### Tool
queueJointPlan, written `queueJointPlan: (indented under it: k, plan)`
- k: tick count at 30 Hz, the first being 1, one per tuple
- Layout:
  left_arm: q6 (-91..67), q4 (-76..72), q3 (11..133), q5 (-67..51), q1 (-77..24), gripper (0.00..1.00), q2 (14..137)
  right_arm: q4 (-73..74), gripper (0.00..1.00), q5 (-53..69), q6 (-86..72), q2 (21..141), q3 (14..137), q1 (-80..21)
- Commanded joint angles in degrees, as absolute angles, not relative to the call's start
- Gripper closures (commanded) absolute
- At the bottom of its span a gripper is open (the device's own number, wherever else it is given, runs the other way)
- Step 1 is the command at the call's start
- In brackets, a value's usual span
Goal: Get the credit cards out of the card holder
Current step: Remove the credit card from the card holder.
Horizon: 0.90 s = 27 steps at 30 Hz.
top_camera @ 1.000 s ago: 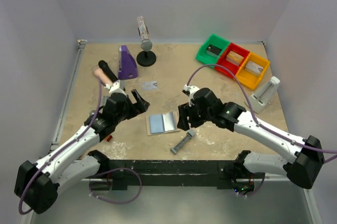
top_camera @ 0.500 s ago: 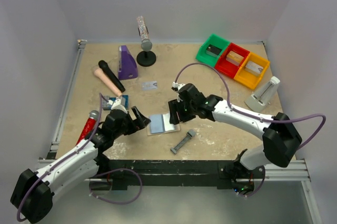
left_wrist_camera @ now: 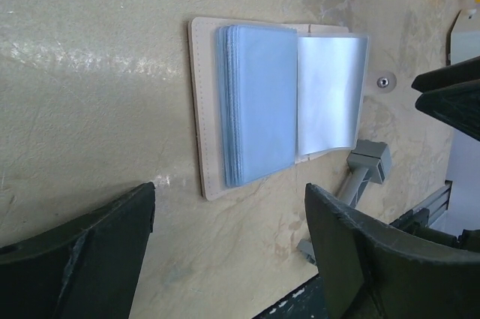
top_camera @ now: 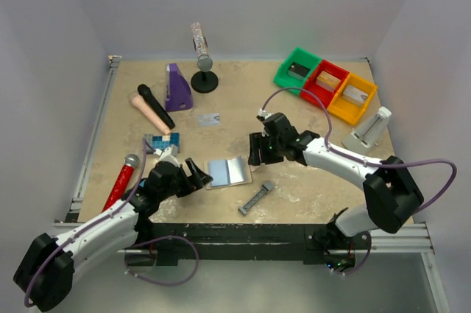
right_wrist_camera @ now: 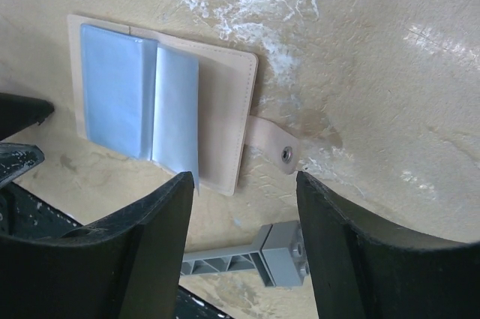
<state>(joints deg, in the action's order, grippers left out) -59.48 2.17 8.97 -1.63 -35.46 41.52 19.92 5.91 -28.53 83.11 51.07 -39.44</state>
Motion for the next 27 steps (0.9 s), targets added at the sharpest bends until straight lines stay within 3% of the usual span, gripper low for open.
queueJointPlan:
  k: [1,10,23,27]
  plan:
    - [-59.2,-4.1,9.8,-3.8,-35.9,0.15,44.1,19.9,0.38,4.2,-29.1,84.3,52.5,-38.8]
    - [-56.4,-4.1,11.5,-3.8,-35.9,0.16,44.3,19.2,0.43,7.5,-32.2,91.7,55.2,-38.2]
    - [-56.8,-11.4,12.7,-3.8,-35.9,0.17,52.0,16.7,0.95,12.7,-31.6,91.8,52.5,-37.2]
    - [-56.8,-14.8,13.0,-4.9,-35.9,0.17,54.3,15.7,1.00,14.8,-30.9,89.4,49.6,-37.2]
